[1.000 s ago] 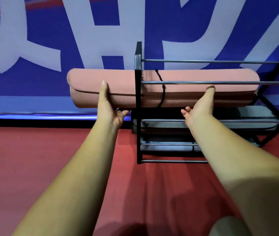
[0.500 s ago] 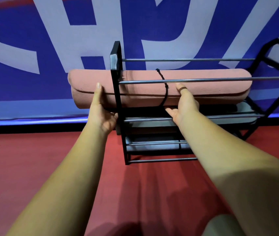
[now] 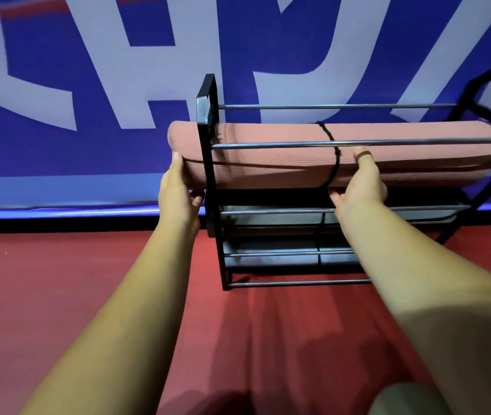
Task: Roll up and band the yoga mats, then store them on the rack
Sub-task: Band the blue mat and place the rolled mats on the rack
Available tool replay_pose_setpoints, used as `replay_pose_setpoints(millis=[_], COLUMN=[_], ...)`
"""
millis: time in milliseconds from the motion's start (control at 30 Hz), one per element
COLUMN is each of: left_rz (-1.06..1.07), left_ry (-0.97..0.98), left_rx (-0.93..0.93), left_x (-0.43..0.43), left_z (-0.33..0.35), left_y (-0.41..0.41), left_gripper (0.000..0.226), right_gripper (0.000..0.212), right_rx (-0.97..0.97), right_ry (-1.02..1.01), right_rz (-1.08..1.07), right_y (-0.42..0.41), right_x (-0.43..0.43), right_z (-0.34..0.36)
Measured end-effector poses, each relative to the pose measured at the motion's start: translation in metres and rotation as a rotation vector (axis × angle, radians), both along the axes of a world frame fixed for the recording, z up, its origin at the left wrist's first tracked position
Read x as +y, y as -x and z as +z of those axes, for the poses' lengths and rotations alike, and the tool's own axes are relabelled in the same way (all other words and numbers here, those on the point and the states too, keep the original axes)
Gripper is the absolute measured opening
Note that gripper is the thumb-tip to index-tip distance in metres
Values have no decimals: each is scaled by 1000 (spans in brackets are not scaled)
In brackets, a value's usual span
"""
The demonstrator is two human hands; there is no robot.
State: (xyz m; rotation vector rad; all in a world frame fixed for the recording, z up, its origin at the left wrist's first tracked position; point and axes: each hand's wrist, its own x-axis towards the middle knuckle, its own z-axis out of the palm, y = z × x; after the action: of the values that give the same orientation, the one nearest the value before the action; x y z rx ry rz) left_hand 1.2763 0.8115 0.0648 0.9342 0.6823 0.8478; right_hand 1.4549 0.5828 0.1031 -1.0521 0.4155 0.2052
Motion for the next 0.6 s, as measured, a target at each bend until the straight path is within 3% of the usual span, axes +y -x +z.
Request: replay_pose_setpoints(millis=[133,300,400,500,600], left_rz=[-11,-37,-54,-86,-97], left_ry=[-13,-17,-20,-84,-78], left_rx=[69,84,130,242,235], left_x=[-4,-5,-9,-15,-13], left_z=[-6,-1,7,16,17], left_y=[-5,-1,2,2,5], left_gripper=[73,63,58,69,69], right_gripper=[68,77,96,81,72], right_rx=[-28,-9,11,-1,-1], right_ry=[56,66,-9,-134,-144], right_rz=[-92,-32,85,205,212], right_y=[-9,-13,-12,-7,-6], right_x=[-8,-6,1,6,6], right_z=[0,-4,-4,-4,-7])
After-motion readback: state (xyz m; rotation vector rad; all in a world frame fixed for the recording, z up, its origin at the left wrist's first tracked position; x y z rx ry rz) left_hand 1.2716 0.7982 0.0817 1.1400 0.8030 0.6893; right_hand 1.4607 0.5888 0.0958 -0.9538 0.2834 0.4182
